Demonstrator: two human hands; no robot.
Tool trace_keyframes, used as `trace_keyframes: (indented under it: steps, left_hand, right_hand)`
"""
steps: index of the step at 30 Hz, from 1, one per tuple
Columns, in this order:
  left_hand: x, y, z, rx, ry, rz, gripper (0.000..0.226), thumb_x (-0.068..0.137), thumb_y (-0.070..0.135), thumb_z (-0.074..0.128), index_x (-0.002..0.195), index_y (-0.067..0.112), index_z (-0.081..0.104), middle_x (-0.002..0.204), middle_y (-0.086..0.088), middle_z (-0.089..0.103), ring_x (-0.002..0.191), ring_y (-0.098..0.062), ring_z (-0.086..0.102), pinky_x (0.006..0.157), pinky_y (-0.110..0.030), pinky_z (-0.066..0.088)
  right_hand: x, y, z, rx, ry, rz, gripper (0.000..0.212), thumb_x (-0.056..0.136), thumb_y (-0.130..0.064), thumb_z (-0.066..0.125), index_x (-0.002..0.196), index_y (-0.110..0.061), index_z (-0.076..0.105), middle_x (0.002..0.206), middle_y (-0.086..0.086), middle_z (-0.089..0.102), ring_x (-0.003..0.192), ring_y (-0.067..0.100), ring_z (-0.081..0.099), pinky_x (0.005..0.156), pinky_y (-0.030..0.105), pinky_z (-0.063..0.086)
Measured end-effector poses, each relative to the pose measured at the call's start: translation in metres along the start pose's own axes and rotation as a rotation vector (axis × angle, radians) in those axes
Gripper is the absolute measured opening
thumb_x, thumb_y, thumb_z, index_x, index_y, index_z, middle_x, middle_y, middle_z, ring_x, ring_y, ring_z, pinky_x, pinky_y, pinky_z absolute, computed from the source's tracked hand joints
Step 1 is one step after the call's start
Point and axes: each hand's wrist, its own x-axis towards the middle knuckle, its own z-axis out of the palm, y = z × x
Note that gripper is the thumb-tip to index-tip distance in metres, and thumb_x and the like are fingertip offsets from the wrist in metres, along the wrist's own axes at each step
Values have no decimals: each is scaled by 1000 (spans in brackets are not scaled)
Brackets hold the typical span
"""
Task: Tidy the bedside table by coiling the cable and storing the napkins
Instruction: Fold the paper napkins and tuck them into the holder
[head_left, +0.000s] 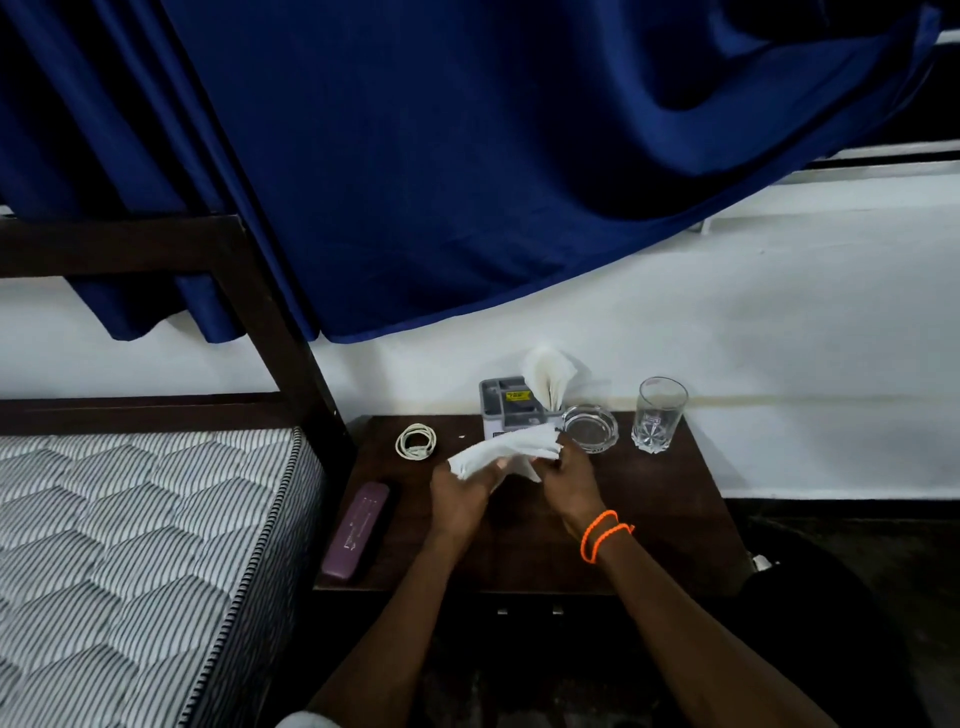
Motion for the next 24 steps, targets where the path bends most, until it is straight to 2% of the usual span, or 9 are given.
trace_keyframes:
  steps: [3,5,9,11,15,17,19,22,24]
  left_hand:
    - [2,-5,0,-34,30,-56,31,72,2,87,92,25,80,97,3,80,90,-8,76,76,-20,57]
    - [1,-13,-2,-17,66,-122,44,65,6,93,102,23,76,101,3,79,92,-7,75,79,-22,58]
    - [5,-22,-5,69,128,-163,59,65,10,94,119,12,72,110,-1,77,100,-16,73,91,-35,59]
    - [6,-21,-5,66,158,-186,48,67,11,92,111,13,75,108,-3,77,97,-18,73,91,-39,60]
    - [10,-17,-2,35,195,-157,27,73,12,88,94,25,76,103,-5,79,88,-14,75,85,-32,60]
    - [11,-17,-2,29,170,-168,29,72,11,89,94,25,77,101,-4,79,91,-17,76,85,-34,60]
    - [9,-20,-3,89,151,-220,41,66,10,93,104,16,77,104,-7,78,96,-22,75,87,-41,61]
    - [2,-23,-6,205,126,-266,55,60,14,97,110,8,76,106,-12,77,98,-25,74,87,-47,61]
    - [2,-21,-7,265,117,-237,55,60,18,97,110,9,76,106,-9,78,98,-21,73,87,-44,61]
  right_hand:
    - [2,0,0,-15,-60,47,34,87,6,64,120,-1,65,118,11,70,110,21,64,100,34,50]
    - [2,5,1,-30,-134,89,45,83,11,62,126,0,62,125,14,68,117,25,62,104,40,49]
    - [3,13,0,-42,-148,121,47,82,11,60,126,-3,63,123,12,69,115,26,64,101,39,51]
    - [5,14,1,-71,-136,120,38,85,7,61,122,-1,65,119,14,71,111,27,66,97,39,52]
    - [10,13,7,-177,-6,103,26,90,-6,65,115,2,68,116,18,71,112,32,64,99,44,49]
    - [11,11,9,-163,32,124,28,90,-9,67,116,0,68,117,17,70,112,30,64,100,44,49]
    - [8,11,10,-144,-32,157,32,86,-4,69,118,-2,69,117,15,72,112,29,66,100,44,51]
    - [3,16,5,-235,-161,127,27,76,0,78,102,-4,73,102,11,75,97,26,69,87,36,55]
    - [5,12,0,-272,-165,111,32,74,-1,80,104,-6,71,100,7,72,92,22,66,81,29,51]
